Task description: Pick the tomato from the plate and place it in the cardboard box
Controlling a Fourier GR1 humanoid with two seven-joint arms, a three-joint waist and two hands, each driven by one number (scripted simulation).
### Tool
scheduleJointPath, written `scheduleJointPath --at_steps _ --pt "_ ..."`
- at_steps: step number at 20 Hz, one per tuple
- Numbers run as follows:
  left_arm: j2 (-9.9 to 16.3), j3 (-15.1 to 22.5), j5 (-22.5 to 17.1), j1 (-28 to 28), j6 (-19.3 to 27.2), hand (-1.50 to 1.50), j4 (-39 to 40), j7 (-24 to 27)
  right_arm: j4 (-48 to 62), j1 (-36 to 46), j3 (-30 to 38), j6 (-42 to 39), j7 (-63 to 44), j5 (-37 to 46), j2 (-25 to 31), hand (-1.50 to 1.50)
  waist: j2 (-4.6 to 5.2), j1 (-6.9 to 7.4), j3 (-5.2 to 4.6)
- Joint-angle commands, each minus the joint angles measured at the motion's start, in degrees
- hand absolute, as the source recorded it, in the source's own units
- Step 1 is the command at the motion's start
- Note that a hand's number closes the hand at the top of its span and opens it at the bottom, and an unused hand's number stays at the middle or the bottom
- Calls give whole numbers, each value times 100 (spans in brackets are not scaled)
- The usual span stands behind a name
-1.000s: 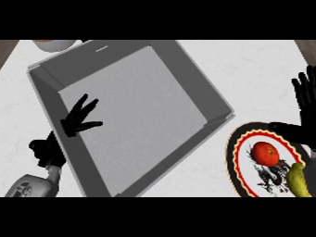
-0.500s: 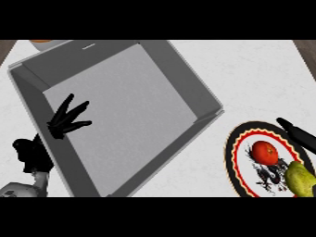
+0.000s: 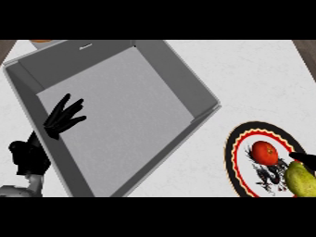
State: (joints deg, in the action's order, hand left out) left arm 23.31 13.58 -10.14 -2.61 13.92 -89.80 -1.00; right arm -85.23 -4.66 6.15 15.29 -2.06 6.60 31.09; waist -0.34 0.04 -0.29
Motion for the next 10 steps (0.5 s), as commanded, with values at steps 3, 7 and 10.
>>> scheduleJointPath --at_steps 3,7,10 --pt "231 -15 461 374 297 0 328 4 -449 -297 -660 -1544 -1411 226 1139 -150 39 61 -6" --pt "310 -151 377 88 287 0 310 -288 -1332 -94 -1240 -2078 -2714 170 1123 -150 36 18 6" --pt "280 -144 406 389 302 0 142 -152 -1646 -121 -1292 -2280 -3249 14 1047 -150 21 11 20"
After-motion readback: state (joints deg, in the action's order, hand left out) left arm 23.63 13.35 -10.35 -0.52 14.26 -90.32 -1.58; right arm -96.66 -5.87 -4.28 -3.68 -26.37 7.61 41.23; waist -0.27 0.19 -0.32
